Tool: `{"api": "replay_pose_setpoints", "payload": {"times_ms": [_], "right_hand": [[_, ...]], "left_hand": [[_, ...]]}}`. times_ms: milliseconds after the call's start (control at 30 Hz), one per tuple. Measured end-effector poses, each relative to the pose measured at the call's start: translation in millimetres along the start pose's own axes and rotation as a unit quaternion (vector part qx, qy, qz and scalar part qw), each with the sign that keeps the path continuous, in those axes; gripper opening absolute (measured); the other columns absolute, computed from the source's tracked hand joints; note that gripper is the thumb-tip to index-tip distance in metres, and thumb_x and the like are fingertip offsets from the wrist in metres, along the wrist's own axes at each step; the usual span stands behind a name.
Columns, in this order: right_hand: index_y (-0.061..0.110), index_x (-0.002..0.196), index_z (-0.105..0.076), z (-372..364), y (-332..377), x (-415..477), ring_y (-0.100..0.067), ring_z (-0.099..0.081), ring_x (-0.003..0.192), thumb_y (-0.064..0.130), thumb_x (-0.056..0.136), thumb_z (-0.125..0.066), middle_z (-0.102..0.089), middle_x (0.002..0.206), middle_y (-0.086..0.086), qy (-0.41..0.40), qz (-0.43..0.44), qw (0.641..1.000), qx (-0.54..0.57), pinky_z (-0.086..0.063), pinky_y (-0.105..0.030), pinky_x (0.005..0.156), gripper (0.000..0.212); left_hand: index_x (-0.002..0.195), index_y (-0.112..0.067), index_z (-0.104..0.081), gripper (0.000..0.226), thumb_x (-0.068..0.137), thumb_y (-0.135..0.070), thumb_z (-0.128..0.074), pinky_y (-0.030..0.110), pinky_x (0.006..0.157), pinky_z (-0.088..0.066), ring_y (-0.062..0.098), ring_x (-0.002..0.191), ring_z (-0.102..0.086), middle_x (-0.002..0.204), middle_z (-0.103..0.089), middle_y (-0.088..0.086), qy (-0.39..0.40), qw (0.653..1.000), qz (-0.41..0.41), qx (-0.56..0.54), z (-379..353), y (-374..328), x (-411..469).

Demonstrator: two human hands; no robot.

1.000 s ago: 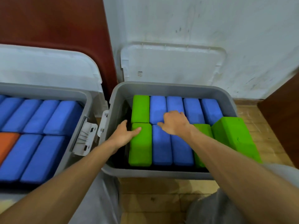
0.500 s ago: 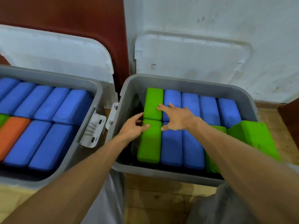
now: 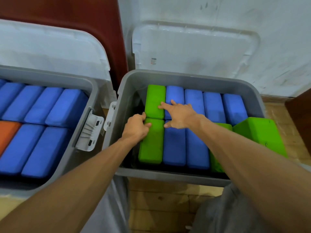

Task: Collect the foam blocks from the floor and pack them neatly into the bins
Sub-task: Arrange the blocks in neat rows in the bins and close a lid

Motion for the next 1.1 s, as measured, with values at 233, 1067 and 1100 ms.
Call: {"api": "replay_pose_setpoints", "payload": {"times_ms": [233,1067,1100], "right_hand": [[0.011,0.150,-0.023,4,17,-17,-0.034,-0.024,0.143,0.025,0.098,-0.048,-0.025,0.157,-0.008,0.051,0.004,0.998,0.021,-0.029,-0.052,0.112,0.059],[-0.003,0.131,-0.039,49,-121,-213,-0.041,-0.044,0.125,0.019,0.088,-0.053,-0.041,0.136,-0.026,-0.154,-0.368,0.913,0.087,-0.038,-0.040,0.100,0.050],[-0.002,0.130,-0.041,43,-121,-215,-0.040,-0.046,0.124,0.018,0.088,-0.053,-0.044,0.135,-0.025,-0.141,-0.355,0.921,0.075,-0.039,-0.039,0.098,0.048]], "left_hand": [[0.137,-0.018,-0.046,0.049,0.093,-0.038,-0.057,0.045,0.093,-0.045,0.036,0.115,-0.052,0.126,-0.051,0.014,0.044,0.986,-0.054,0.150,7,-14,-7],[0.147,-0.053,0.001,0.057,0.101,-0.037,-0.030,0.060,0.114,-0.003,0.042,0.145,0.008,0.161,0.009,-0.006,0.125,0.909,-0.212,0.337,-78,-67,-54],[0.146,-0.054,0.001,0.056,0.102,-0.037,-0.028,0.059,0.115,-0.003,0.041,0.145,0.008,0.161,0.009,-0.007,0.128,0.908,-0.212,0.339,-77,-67,-53]]}}
Point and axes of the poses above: each hand's wrist, its own x-axis towards the middle knuckle, its own z-axis out of the back of the hand, y = z × x, the point moved 9 cm from there along x, towards the middle knuckle
